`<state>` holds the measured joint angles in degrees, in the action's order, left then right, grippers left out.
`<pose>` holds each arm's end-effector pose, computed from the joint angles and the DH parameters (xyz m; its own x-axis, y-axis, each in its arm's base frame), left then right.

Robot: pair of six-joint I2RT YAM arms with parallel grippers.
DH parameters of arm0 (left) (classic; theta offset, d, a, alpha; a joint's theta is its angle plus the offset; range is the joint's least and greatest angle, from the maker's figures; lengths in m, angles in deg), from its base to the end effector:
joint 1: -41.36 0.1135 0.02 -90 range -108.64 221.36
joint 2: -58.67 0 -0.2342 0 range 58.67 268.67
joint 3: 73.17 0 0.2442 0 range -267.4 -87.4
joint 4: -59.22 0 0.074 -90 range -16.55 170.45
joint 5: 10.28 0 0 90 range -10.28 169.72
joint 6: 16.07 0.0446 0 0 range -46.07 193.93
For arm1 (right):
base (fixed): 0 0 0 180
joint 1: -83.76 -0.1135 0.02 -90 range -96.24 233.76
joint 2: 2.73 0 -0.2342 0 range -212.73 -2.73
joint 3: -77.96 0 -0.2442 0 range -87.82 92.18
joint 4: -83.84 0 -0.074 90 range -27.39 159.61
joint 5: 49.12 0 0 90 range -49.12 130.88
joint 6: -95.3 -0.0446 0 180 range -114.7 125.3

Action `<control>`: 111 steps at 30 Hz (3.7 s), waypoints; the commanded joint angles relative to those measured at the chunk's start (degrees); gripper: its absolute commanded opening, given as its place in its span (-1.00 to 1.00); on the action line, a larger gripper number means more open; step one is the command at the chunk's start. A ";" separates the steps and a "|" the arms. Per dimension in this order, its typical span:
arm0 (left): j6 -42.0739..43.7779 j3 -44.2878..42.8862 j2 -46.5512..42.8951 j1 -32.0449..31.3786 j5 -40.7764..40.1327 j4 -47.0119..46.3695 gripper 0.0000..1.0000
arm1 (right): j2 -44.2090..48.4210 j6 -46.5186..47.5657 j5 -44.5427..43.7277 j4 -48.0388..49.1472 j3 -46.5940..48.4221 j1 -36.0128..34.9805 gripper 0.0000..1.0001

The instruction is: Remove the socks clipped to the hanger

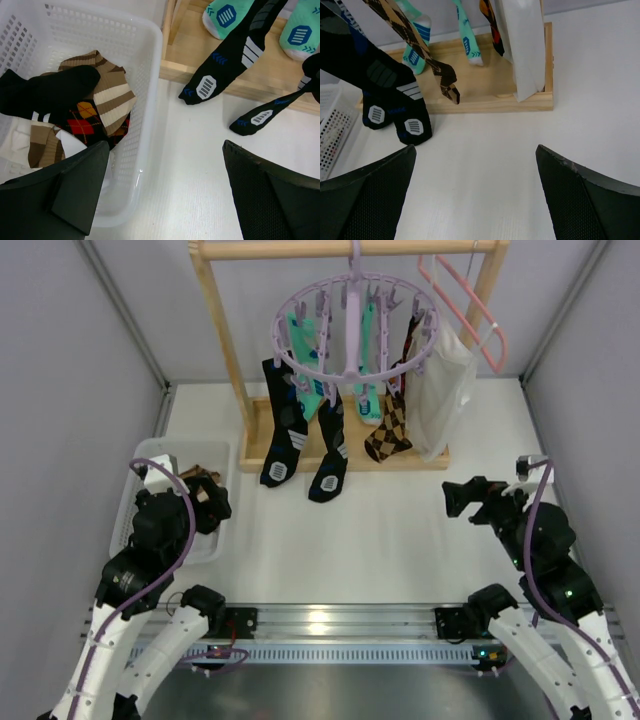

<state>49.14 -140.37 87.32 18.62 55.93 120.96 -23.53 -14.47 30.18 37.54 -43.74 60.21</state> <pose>0.1093 -0.0263 0.3328 -0.3346 -0.2758 -0.9011 -0.1416 0.9601 -0.2412 0.1053 0.0369 0.3273 -0.2079 0.2720 -0.9396 -0.1637 0.9373 0.3075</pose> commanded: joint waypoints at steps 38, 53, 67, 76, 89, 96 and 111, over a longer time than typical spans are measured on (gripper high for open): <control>3.00 0.68 1.76 -0.02 15.43 -6.11 0.97 | -53.03 6.25 42.95 80.84 -5.05 9.49 -0.22; -0.51 -17.68 11.16 -0.02 32.76 -8.83 0.97 | -44.86 6.76 35.93 79.19 -10.76 1.41 -1.00; 2.36 -39.83 34.08 -15.36 6.27 -10.50 0.97 | -44.59 12.29 1.66 79.36 -10.41 -24.76 -1.00; 13.62 -59.68 54.84 -40.54 -30.57 -9.71 0.97 | -49.25 15.55 -10.65 80.41 -7.34 -34.71 -1.00; 18.38 -67.09 69.35 -39.22 -43.70 -9.80 0.95 | -51.10 17.22 -11.10 79.27 -4.17 -36.65 -1.00; 16.53 -67.26 70.32 -38.52 -42.91 -9.98 0.70 | -51.27 17.84 -10.49 79.19 -4.00 -37.09 -1.00; 15.48 -68.05 73.57 -36.85 -41.16 -9.98 0.62 | -53.65 19.15 -10.57 78.22 -1.45 -38.50 -1.00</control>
<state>64.79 -205.89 161.02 -18.30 15.80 112.43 -76.40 4.04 19.47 114.17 -47.76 23.25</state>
